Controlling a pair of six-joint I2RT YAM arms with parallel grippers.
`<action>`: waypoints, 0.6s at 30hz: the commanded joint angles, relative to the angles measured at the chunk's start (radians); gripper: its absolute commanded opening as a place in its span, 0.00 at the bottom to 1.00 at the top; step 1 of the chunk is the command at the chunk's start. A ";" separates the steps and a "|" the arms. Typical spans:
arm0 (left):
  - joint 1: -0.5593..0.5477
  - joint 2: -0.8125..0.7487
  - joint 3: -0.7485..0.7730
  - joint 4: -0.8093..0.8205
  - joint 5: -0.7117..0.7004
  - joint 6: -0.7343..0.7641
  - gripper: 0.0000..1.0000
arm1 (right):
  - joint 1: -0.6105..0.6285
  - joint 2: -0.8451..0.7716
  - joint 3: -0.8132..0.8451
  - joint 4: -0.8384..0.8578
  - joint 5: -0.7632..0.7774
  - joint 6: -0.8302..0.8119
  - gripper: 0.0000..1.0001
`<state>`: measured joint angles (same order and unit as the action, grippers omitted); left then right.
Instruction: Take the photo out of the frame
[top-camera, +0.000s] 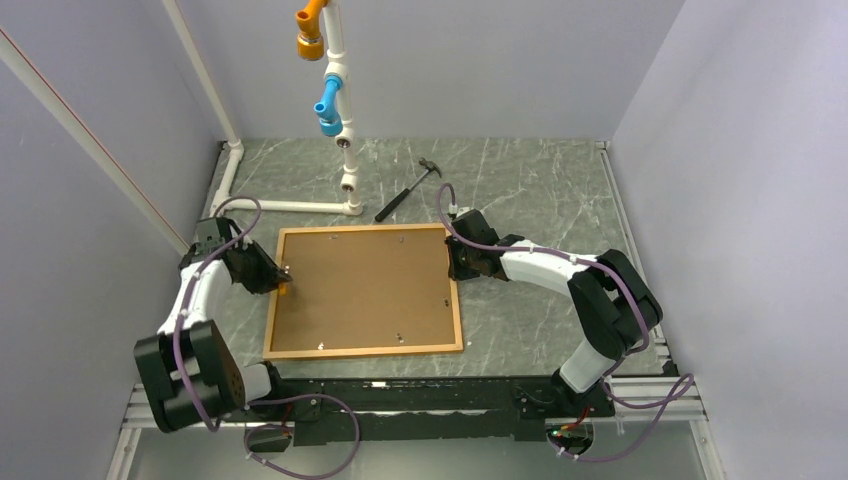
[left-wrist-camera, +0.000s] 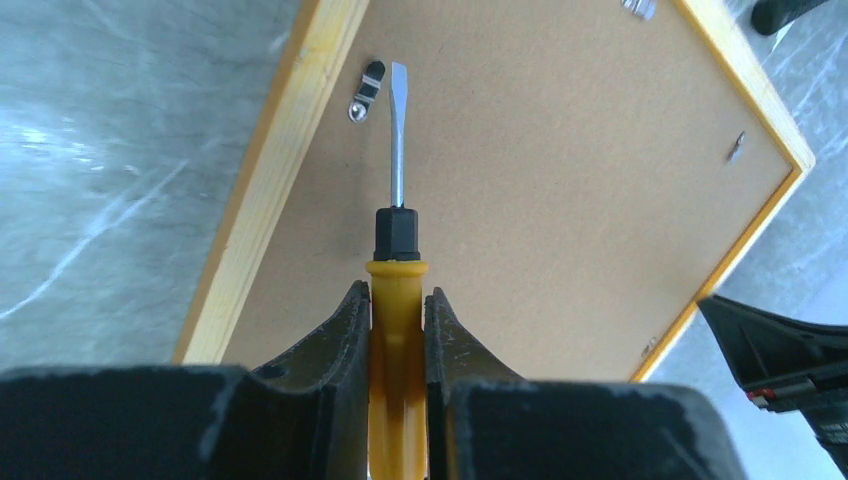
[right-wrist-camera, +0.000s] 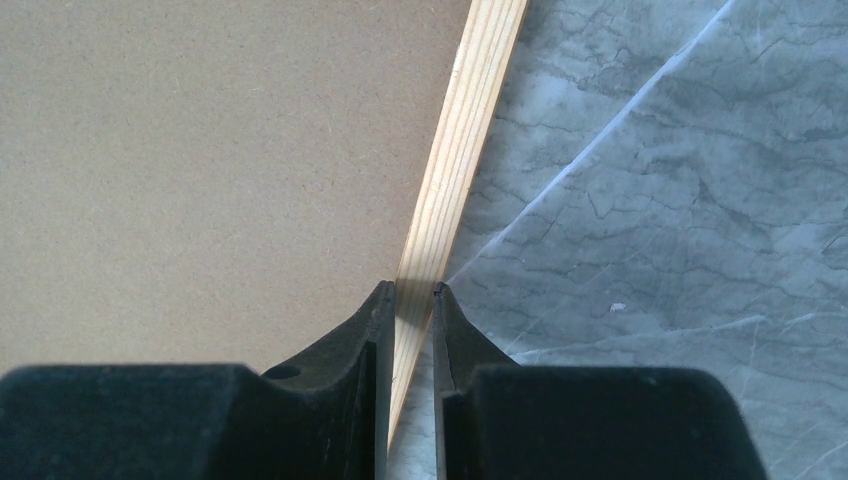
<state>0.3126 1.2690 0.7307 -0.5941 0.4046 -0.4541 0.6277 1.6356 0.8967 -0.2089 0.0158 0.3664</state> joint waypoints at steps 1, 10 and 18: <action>-0.037 -0.133 0.093 -0.052 -0.157 0.005 0.00 | -0.002 0.015 0.013 0.018 -0.011 -0.030 0.00; -0.265 -0.243 0.078 -0.118 -0.309 -0.042 0.00 | 0.000 0.004 0.035 -0.012 -0.022 -0.040 0.15; -0.428 -0.327 -0.002 -0.070 -0.286 -0.136 0.00 | 0.002 -0.020 0.054 -0.057 0.016 -0.043 0.41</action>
<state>-0.0616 0.9752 0.7471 -0.6849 0.1333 -0.5293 0.6277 1.6363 0.9043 -0.2401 0.0078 0.3389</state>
